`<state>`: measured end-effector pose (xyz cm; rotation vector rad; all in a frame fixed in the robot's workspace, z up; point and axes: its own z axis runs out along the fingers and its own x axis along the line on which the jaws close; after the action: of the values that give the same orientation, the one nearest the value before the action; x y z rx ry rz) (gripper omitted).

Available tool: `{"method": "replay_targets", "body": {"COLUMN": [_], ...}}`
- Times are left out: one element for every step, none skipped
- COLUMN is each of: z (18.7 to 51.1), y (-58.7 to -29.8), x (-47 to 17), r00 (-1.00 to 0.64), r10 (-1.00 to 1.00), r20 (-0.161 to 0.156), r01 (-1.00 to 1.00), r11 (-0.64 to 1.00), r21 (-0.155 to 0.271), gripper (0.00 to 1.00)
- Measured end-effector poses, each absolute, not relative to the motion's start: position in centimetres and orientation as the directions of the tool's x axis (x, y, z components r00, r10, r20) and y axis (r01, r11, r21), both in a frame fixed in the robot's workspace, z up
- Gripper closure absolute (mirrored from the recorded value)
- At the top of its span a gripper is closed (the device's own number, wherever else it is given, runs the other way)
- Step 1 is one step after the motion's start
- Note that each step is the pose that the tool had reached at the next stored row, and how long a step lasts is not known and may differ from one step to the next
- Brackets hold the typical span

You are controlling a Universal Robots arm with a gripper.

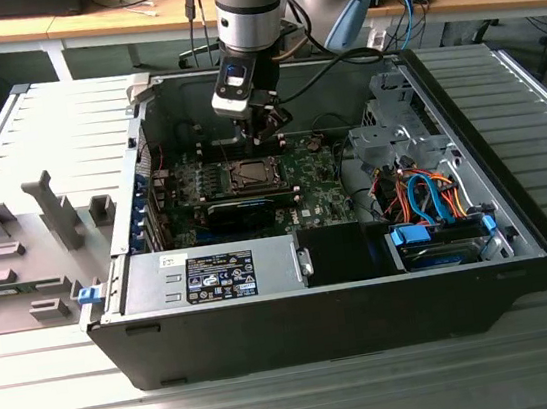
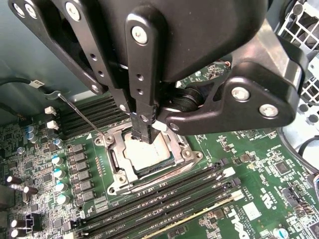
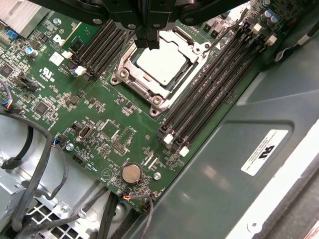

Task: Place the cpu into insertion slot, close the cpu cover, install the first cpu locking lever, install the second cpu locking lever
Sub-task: 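Install the first cpu locking lever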

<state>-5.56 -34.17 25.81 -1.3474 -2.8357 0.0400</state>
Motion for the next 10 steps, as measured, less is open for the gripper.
{"method": "replay_targets", "body": {"z": [25.81, 25.81, 25.81, 25.81, 25.81, 25.81, 25.81, 25.81, 25.81, 25.81], "y": [-34.17, -34.17, -34.17, -34.17, -34.17, -34.17, -34.17, -34.17, -34.17, -34.17], "x": [-5.56, -5.56, -5.56, -5.56, -5.56, -5.56, -5.56, -5.56, -5.56, -5.56], "r00": [-0.633, -0.635, -0.637, -0.638, -0.640, -0.641, -0.642, -0.644, -0.645, -0.647], "r10": [0.774, 0.772, 0.771, 0.770, 0.769, 0.768, 0.767, 0.765, 0.764, 0.763], "r20": [-0.009, -0.009, -0.009, -0.009, -0.009, -0.009, -0.009, -0.009, -0.009, -0.009], "r01": [0.774, 0.772, 0.771, 0.770, 0.769, 0.768, 0.767, 0.765, 0.764, 0.763], "r11": [0.633, 0.635, 0.637, 0.638, 0.639, 0.641, 0.642, 0.644, 0.645, 0.646], "r21": [-0.024, -0.024, -0.024, -0.024, -0.024, -0.024, -0.024, -0.024, -0.024, -0.024], "gripper": [0.89, 0.89, 0.89, 0.89, 0.89, 0.89, 0.89, 0.89, 0.89, 0.89]}}
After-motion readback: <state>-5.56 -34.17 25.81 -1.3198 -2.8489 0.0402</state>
